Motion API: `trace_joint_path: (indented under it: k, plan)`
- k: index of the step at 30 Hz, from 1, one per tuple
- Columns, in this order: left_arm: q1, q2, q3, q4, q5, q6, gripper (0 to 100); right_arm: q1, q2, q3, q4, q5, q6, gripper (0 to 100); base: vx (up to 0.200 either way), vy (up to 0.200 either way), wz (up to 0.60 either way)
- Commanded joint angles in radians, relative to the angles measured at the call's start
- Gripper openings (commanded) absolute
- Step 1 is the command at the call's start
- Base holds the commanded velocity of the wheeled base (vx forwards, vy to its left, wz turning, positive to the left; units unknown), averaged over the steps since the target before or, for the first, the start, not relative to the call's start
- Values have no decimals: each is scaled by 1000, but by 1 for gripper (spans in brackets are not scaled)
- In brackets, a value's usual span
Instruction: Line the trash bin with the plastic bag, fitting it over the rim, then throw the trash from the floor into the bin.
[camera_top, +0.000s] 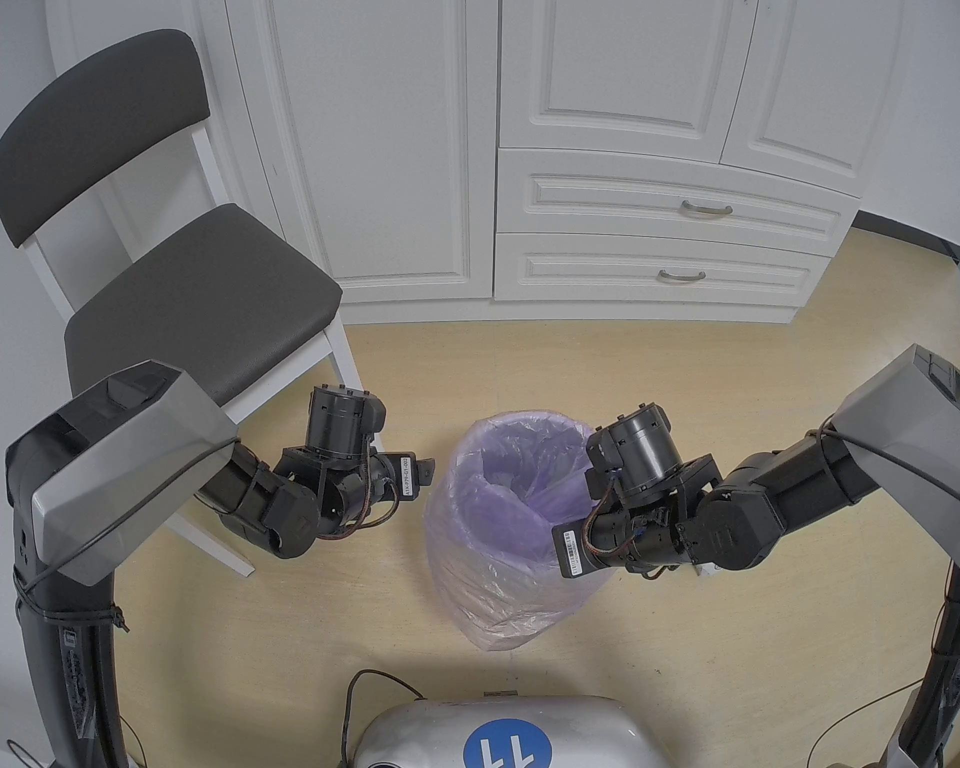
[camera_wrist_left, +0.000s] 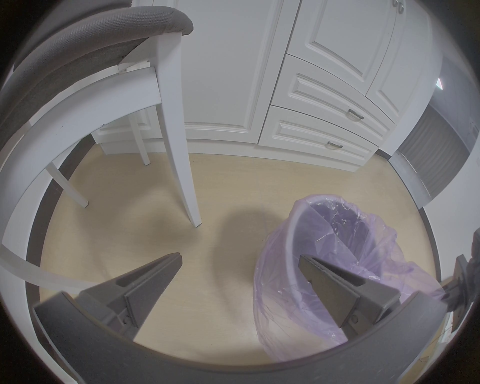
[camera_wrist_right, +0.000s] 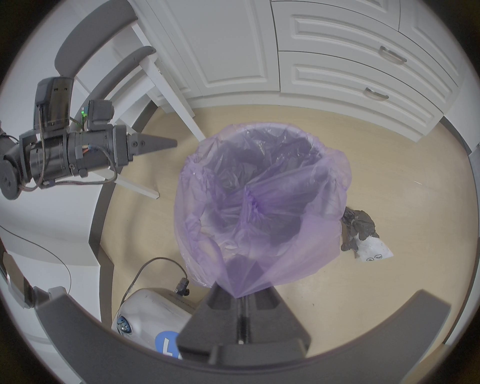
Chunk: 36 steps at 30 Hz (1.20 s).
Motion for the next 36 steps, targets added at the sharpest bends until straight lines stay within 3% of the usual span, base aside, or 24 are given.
trace_joint_path:
  k: [1,22,29,36]
  plan:
    - [-1,-4,-1,0,0,-1,100,-1,4,1,-12,-3,0,0,0,0,0]
    - [-18,-19,39,-66,0,16,100,-18,-13,46,-57,-3,-37,0,0,0,0]
    - [-38,-27,58,-69,0,18,100,16,53,195,-60,15,-276,0,0,0,0]
    - [-38,-33,59,-69,0,18,100,23,66,216,-77,43,-285,0,0,0,0]
